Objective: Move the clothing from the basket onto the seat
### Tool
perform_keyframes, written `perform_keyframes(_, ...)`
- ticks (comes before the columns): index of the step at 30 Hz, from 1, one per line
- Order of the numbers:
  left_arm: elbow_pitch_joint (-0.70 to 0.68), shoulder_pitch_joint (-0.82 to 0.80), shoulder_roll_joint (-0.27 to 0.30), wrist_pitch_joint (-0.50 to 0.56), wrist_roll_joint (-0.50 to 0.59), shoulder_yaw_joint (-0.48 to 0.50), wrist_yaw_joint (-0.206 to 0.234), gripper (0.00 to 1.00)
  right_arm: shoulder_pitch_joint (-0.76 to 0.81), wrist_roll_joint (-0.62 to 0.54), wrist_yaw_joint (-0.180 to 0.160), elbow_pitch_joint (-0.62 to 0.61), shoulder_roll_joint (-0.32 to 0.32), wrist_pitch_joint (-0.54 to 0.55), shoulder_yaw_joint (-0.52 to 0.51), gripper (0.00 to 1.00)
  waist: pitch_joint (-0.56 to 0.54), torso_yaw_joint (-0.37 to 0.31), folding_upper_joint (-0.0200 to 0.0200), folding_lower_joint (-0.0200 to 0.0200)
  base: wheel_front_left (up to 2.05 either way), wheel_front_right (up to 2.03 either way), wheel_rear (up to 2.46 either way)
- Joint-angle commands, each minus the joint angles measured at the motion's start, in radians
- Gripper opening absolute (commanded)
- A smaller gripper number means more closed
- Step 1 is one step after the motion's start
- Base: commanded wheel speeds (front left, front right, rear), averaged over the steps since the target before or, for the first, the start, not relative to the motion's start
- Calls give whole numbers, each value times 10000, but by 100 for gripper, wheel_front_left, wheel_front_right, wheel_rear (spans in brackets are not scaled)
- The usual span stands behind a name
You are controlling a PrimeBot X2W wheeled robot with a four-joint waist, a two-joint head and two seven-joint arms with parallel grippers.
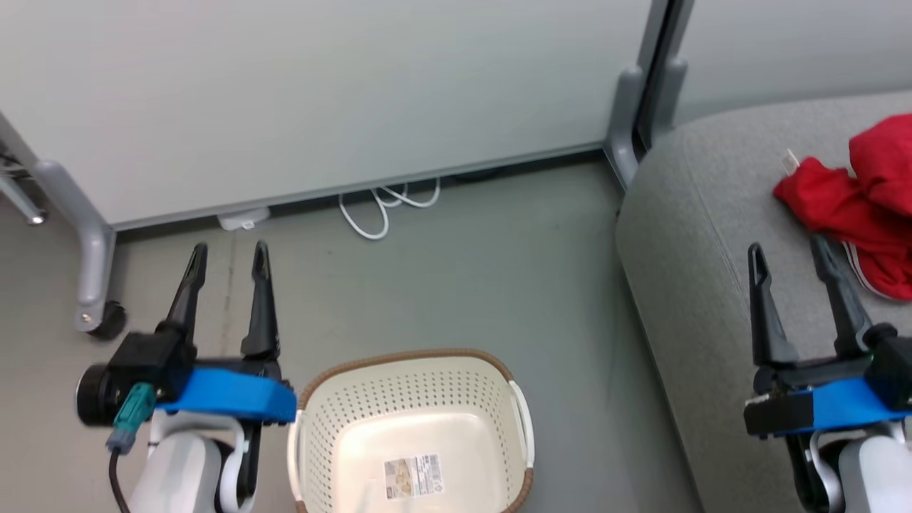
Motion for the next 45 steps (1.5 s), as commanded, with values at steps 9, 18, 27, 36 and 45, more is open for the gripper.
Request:
perform_keyframes(9, 231, 1453, -876, -24, 1205, 1645, -933, 100, 1149, 323, 1, 445, 362, 4, -147, 100, -685, 699, -1, 2, 0, 0, 0)
perform_keyframes(18, 506, 1720, -1178, -25, 1659, 1898, -1270, 100, 1434, 411, 1, 1101, 531, 4, -153, 100, -777, 852, -1, 2, 0, 0, 0)
perform_keyframes(27, 831, 1633, -1305, -25, 1848, 2004, -1396, 100, 1430, 384, 1, 1430, 670, 4, 9, 100, -813, 948, -1, 2, 0, 0, 0)
perform_keyframes(36, 1040, 1528, -1363, -25, 2044, 2067, -1446, 100, 1385, 384, 1, 1483, 714, 4, 148, 100, -838, 1035, -1, 2, 0, 0, 0)
perform_keyframes(45, 1413, 1843, -1400, 350, 1198, 2157, -1373, 0, 1388, 1171, 0, 1883, 740, 279, 43, 0, -839, 1026, -1, 3, 0, 0, 0)
